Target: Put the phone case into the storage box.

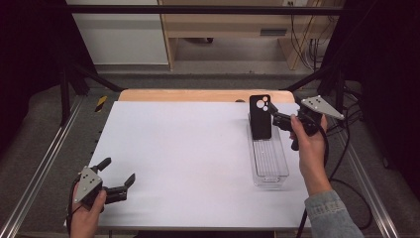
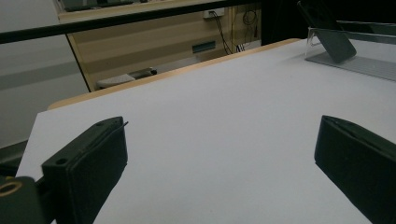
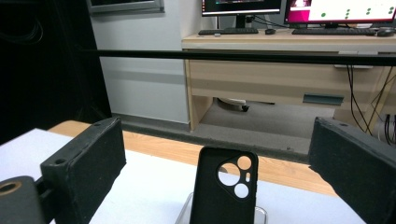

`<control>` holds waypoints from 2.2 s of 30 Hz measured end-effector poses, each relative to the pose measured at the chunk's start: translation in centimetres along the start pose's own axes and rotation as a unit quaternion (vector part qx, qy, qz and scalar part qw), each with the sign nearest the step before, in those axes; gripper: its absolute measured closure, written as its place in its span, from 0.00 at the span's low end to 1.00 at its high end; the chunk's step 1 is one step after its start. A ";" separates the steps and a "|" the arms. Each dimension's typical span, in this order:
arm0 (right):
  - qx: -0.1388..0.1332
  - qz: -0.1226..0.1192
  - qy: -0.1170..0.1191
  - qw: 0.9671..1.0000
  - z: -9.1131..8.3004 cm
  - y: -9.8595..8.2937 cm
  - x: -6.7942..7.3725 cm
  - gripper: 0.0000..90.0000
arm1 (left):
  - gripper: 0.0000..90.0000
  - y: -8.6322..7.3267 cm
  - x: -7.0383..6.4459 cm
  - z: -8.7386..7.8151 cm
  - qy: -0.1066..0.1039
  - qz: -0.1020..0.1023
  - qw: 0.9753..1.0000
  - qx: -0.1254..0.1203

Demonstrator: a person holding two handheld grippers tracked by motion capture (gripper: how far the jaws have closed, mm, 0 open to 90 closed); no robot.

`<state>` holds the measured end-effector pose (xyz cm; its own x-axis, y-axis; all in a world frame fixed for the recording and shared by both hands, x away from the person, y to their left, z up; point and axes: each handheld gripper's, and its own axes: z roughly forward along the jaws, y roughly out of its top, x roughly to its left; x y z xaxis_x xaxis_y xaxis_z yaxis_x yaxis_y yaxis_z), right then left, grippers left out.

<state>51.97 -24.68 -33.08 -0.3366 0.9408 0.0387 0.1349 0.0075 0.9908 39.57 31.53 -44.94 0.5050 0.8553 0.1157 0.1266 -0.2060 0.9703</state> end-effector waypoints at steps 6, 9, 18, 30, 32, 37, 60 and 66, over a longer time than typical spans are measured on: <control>-0.019 -0.010 0.001 1.000 -0.9 -0.4 -0.3 0.04 | 0.03 0.1 0.1 -0.5 -0.017 -0.008 1.000 -0.025; -0.019 -0.016 0.005 1.000 -1.2 -0.7 -0.5 0.04 | 0.03 0.2 0.2 -0.8 -0.015 -0.009 0.999 -0.032; -0.022 -0.035 0.009 0.999 -2.5 -1.7 -0.7 0.04 | 0.03 -0.1 0.7 -1.3 -0.016 -0.012 1.000 -0.024; -0.018 -0.048 0.019 0.999 -3.8 -2.5 -0.4 0.04 | 0.03 -0.1 1.0 -1.6 -0.008 -0.016 1.000 -0.026; -0.022 -0.051 0.021 0.998 -4.0 -2.5 -0.3 0.04 | 0.03 -0.1 1.0 -1.6 -0.007 -0.015 1.000 -0.026; -0.022 -0.053 0.028 0.998 -4.4 -2.5 -0.3 0.04 | 0.03 -0.1 1.0 -1.6 -0.006 -0.013 1.000 -0.026; 0.005 -0.054 0.041 0.998 -6.8 -4.2 -0.6 0.04 | 0.02 -0.1 1.0 -1.7 -0.010 -0.012 0.999 -0.029; 0.010 -0.047 0.036 0.998 -7.6 -5.1 -1.0 0.04 | 0.02 -0.1 1.0 -1.7 -0.011 -0.011 0.999 -0.029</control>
<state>44.57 -28.25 -37.21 -0.4143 0.9091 -0.0442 0.1176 0.1016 0.9879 38.64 33.18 -44.53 0.5205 0.8492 0.0896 0.0883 -0.1579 0.9835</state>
